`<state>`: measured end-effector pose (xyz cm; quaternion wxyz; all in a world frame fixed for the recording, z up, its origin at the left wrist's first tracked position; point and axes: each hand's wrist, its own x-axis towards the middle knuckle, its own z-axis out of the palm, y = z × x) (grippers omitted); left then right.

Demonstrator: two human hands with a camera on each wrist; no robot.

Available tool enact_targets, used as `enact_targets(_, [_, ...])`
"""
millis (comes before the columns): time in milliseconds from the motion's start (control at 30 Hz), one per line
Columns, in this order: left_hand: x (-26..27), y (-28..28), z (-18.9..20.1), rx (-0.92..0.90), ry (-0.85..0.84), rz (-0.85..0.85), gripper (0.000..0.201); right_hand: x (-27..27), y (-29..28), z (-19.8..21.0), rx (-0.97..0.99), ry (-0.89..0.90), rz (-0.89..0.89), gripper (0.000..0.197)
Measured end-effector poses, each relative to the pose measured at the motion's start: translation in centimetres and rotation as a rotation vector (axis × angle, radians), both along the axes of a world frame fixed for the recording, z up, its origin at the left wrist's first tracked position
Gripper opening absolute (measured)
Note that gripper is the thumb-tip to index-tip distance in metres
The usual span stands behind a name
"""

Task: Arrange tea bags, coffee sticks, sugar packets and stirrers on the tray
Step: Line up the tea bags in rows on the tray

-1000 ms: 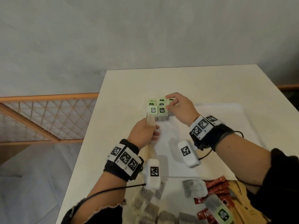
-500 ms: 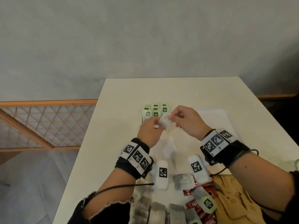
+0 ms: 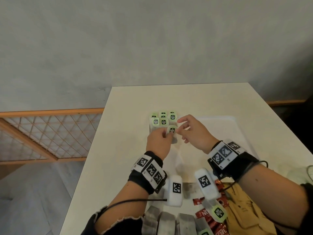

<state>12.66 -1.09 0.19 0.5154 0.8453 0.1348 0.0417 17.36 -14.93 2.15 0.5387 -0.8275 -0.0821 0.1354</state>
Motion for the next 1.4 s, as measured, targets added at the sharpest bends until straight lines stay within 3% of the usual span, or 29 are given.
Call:
enact_targets(67, [0.1, 0.1, 0.0, -0.175, 0.040, 0.021, 0.015, 0.3, 0.0, -0.6, -0.045, 0.026, 0.025, 0.018])
enact_targets(133, [0.4, 0.3, 0.1, -0.198, 0.058, -0.004, 0.011, 0.8, 0.1, -1.1, -0.068, 0.031, 0.025, 0.012])
enact_targets(233, [1.5, 1.5, -0.4, -0.022, 0.062, -0.064, 0.007, 1.9, 0.0, -1.7, -0.080, 0.058, 0.024, 0.005])
enact_targets(333, [3.4, 3.4, -1.1, 0.229, 0.095, -0.039, 0.023, 3.6, -0.3, -2.8, -0.169, 0.120, 0.012, 0.006])
enact_targets(400, [4.7, 4.5, -0.9, 0.302, 0.151, -0.029, 0.033, 5.1, -0.5, -3.4, -0.235, 0.120, -0.056, 0.007])
enact_targets(667, [7.7, 6.9, -1.2, 0.317, 0.351, -0.149, 0.040, 7.9, 0.7, -4.2, -0.237, 0.071, -0.100, 0.010])
enact_targets(867, [7.8, 6.9, -1.3, 0.310, 0.311, -0.109, 0.028, 8.5, 2.0, -4.6, -0.228, 0.050, -0.094, 0.012])
enact_targets(967, [7.3, 7.1, -0.7, 0.312, 0.333, -0.157, 0.033, 8.0, 1.9, -4.3, -0.213, 0.065, -0.121, 0.011])
enact_targets(1200, [3.9, 5.7, 3.0, 0.491, 0.428, -0.375, 0.054, 3.4, -0.1, -2.2, -0.217, 0.003, -0.106, 0.043])
enact_targets(1400, [-2.4, 3.1, 5.4, 0.533, 0.447, -0.529, 0.054, -4.2, -2.2, -0.9, -0.235, -0.028, 0.029, 0.032])
